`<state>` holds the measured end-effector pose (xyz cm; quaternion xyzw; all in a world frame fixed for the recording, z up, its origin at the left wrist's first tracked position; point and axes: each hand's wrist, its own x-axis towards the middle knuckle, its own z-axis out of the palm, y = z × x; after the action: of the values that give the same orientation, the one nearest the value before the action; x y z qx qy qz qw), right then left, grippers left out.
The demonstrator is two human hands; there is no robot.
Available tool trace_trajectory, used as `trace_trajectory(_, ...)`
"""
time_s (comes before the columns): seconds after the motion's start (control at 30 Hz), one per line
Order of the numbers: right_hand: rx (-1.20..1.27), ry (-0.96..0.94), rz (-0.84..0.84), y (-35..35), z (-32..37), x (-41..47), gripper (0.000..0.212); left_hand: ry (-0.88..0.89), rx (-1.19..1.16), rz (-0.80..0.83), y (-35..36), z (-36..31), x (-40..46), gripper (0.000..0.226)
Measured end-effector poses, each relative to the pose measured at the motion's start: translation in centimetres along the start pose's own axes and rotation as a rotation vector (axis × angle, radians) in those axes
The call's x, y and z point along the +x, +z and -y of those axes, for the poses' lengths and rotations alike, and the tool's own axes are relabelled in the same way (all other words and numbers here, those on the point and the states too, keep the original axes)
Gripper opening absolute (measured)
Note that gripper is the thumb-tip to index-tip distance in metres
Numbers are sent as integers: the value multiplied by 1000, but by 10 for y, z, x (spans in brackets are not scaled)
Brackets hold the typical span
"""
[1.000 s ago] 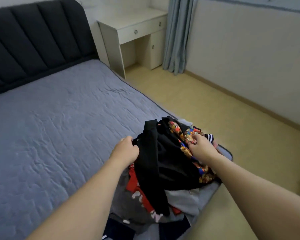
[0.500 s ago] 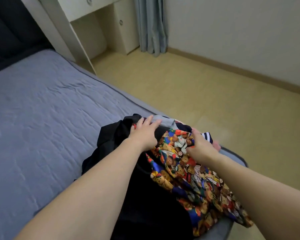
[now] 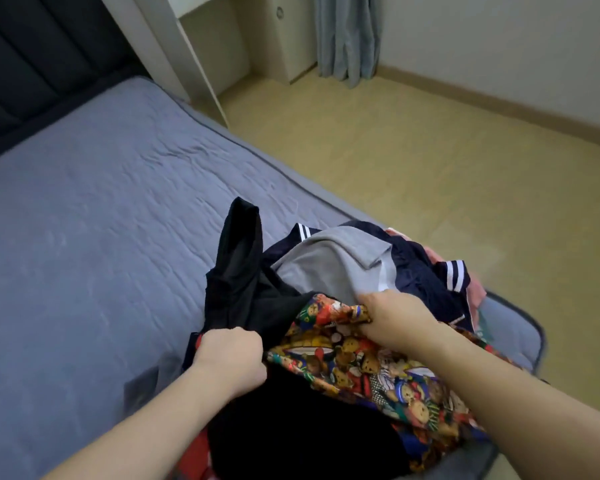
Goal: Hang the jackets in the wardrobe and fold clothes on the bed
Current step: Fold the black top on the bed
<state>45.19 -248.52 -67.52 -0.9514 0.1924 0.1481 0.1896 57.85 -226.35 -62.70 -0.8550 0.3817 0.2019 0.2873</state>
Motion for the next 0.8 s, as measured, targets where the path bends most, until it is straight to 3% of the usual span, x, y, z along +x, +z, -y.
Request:
trace_trajectory(0.13,192,67,80,-45,23,-13,35,-145,-208,8,-22,52,-34,26)
trace_trajectory(0.23,328,-80,-2,-99,71,-17,19,-192,-329,-26,-46,92,-61,23)
trace_trajectory(0.3,316,-115,-99,-146,106,-22,21,-219,-506,-180,-66,129,-88,31)
trace_trajectory(0.37,265,-85,-145,-196,141,-34,33,-174,-867,-372,-87,168,-123,43)
trace_trajectory(0.43,262,-76,-169,-245,180,-52,35,-111,-1240,-557,-110,205,-171,32)
trace_trajectory(0.5,301,-96,-243,-291,227,-76,24,-145,-1414,-734,-140,239,-222,21)
trace_trajectory(0.57,440,-171,-202,-332,282,-107,39,-185,-1434,-866,-177,273,-274,22)
trace_trajectory(0.63,635,-314,-21,-360,342,-149,63,-161,-1413,-969,-216,307,-328,23)
trace_trajectory(0.67,604,-375,25,-371,374,-170,76,-139,-1391,-1017,-236,324,-357,25)
trace_trajectory(0.73,324,-460,-89,-385,435,-208,93,-80,-1325,-1067,-266,355,-419,29)
trace_trajectory(0.77,212,-488,-219,-389,466,-224,85,-39,-1289,-1070,-276,369,-452,29)
trace_trajectory(0.8,202,-505,-345,-395,497,-242,61,-5,-1255,-1067,-280,382,-485,28)
